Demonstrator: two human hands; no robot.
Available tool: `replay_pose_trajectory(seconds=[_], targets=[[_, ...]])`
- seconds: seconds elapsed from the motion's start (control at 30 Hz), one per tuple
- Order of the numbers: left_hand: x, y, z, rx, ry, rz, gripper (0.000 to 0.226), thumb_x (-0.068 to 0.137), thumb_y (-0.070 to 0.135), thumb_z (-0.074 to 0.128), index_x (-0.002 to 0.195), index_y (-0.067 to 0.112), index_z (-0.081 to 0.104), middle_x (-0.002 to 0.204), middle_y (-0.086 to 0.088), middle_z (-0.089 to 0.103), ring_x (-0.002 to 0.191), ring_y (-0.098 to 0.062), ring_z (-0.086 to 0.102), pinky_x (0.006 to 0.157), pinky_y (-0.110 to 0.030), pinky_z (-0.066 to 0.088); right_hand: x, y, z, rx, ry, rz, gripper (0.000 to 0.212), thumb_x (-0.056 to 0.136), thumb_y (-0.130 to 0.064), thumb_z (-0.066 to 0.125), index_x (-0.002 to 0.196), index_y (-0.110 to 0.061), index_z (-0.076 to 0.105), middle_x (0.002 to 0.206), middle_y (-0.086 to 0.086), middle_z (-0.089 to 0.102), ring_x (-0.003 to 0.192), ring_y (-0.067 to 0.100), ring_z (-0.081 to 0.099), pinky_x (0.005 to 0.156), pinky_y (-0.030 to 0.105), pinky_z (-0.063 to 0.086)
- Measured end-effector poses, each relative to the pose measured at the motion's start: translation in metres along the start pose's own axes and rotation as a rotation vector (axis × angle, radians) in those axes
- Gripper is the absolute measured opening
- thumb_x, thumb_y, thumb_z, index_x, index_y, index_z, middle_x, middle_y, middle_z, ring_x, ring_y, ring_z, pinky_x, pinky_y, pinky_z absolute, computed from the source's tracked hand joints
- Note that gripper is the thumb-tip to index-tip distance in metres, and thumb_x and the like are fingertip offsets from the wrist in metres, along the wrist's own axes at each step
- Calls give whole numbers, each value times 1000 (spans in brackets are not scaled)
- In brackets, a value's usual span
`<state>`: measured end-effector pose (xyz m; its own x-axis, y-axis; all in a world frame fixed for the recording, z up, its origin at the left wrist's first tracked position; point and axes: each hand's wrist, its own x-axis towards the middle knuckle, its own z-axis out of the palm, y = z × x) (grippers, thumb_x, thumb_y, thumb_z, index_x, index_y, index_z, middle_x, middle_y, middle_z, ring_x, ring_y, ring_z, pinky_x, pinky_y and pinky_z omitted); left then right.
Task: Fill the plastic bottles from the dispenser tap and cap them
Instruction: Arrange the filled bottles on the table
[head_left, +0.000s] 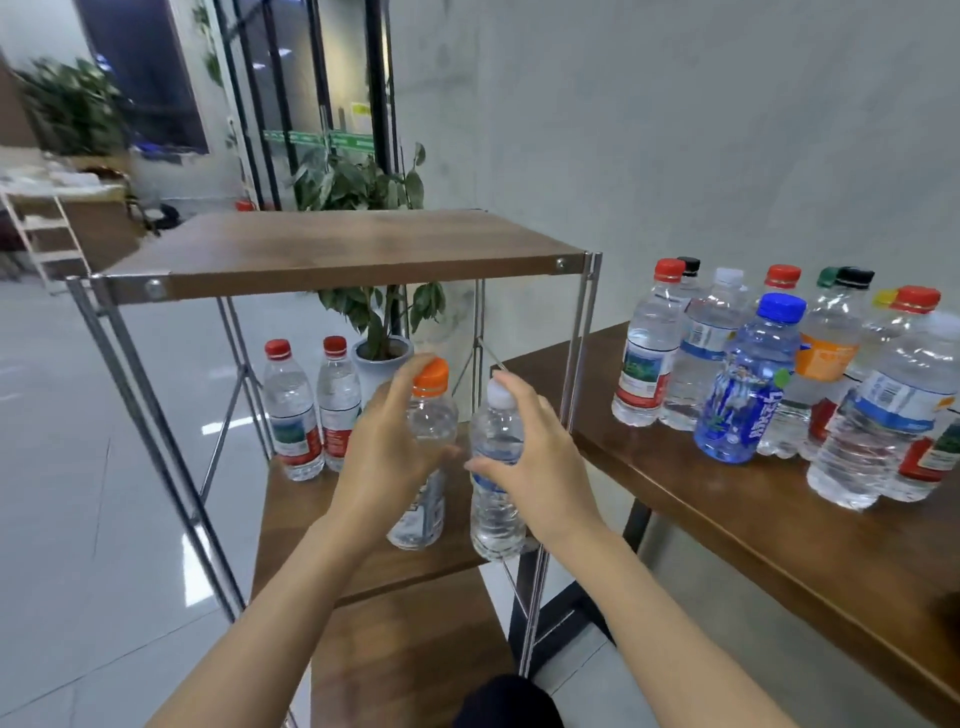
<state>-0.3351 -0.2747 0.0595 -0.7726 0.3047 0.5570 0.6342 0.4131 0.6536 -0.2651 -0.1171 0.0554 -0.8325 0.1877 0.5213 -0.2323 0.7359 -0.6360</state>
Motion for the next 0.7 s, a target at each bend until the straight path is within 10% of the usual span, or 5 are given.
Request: replay_pose_trajectory(seconds=[0.2,0.33,0.43,0.7], targets=[[20,-58,15,-6,24,-190,92,68,19,88,140,40,35,121,6,59,105,-13,59,85,-24,49,43,33,60,149,-102,112,83,81,-13,79,144,-42,33,145,-10,39,122,14,50,95,37,53],[41,-85,33,24,63,-236,90,71,23,88,144,31,36,133,-3,57,110,-8,51,87,-13,41,71,52,85,154,-119,124,78,84,-12,77,145,-32,34,132,-15,37,103,-9,45,79,2,44],[58,-99,43,34,82,-245,89,71,19,89,144,27,38,135,-4,56,107,-5,47,75,2,31,90,68,102,145,-106,110,76,83,-17,79,143,-28,34,137,-4,43,113,0,47,91,12,45],[94,-132,72,50,99,-325,90,74,14,86,146,26,34,142,-8,50,126,-26,52,94,-26,41,136,105,128,63,-94,66,44,99,-17,60,136,-34,44,124,-20,44,109,6,51,68,4,48]])
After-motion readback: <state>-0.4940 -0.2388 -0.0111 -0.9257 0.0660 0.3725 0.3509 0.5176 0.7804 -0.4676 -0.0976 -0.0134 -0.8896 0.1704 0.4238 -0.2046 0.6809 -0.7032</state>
